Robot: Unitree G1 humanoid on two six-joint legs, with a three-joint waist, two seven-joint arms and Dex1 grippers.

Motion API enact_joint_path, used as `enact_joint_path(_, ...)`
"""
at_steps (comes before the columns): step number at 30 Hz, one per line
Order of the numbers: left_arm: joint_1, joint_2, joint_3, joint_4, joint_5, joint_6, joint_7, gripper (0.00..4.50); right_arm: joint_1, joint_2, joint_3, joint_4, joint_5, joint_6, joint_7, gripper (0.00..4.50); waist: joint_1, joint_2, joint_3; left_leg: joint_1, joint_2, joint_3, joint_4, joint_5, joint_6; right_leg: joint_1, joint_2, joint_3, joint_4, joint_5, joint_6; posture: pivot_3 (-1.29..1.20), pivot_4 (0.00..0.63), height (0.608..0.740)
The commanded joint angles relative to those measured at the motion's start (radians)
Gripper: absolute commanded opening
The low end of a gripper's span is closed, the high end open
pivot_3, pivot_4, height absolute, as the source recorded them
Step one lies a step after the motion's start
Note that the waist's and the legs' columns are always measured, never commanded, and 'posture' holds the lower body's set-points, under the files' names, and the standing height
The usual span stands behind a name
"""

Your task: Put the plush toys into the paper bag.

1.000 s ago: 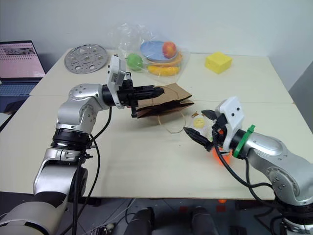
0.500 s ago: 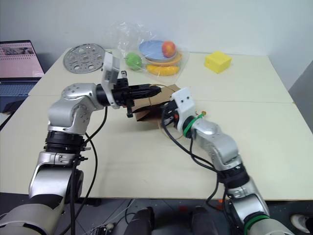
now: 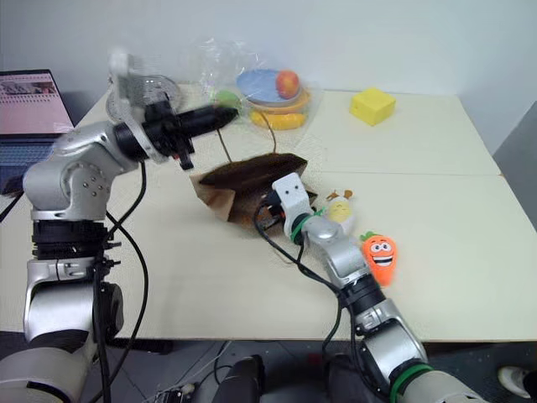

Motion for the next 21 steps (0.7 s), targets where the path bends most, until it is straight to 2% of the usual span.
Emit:
enact_joint_path(1,-0.042,0.008,0.068,0.016,-0.008,-0.059,0.064,0.0,0.024,0.004,0.02,-0.035,-0.03,0.017,0.022,0.02,0.0,0.0,0.0,0.0,0.0,0.0,0.0,0.0,0.0,0.0,0.0,0.0,0.0,0.0,0.0,0.0,0.15,0.74)
enact_joint_path(8,-0.07,0.029,0.106,0.019,-0.059,-0.017,0.08,0.0,0.044,0.016,-0.002,-0.001,-0.073,0.07,-0.013,0.02,0.001,0.0,0.0,0.0,0.0,0.0,0.0,0.0,0.0,0.0,0.0,0.0,0.0,0.0,0.0,0.0,0.15,0.74)
enact_joint_path(17,-0.118,0.04,0.124,0.06,-0.08,-0.062,0.058,0.0,0.044,0.024,-0.017,0.013,-0.125,0.111,-0.071,0.02,0.003,-0.001,0.0,0.0,0.0,0.0,0.0,0.0,-0.001,0.0,0.0,0.0,0.001,0.0,0.0,0.0,0.15,0.74)
enact_joint_path(21,-0.148,0.044,0.14,0.137,-0.066,-0.123,0.057,0.0,0.041,0.042,-0.062,0.01,-0.11,0.136,-0.11,0.02,0.003,-0.001,0.0,0.0,0.0,0.0,0.0,0.0,-0.001,0.0,0.0,0.0,0.001,0.0,0.0,0.0,0.15,0.74)
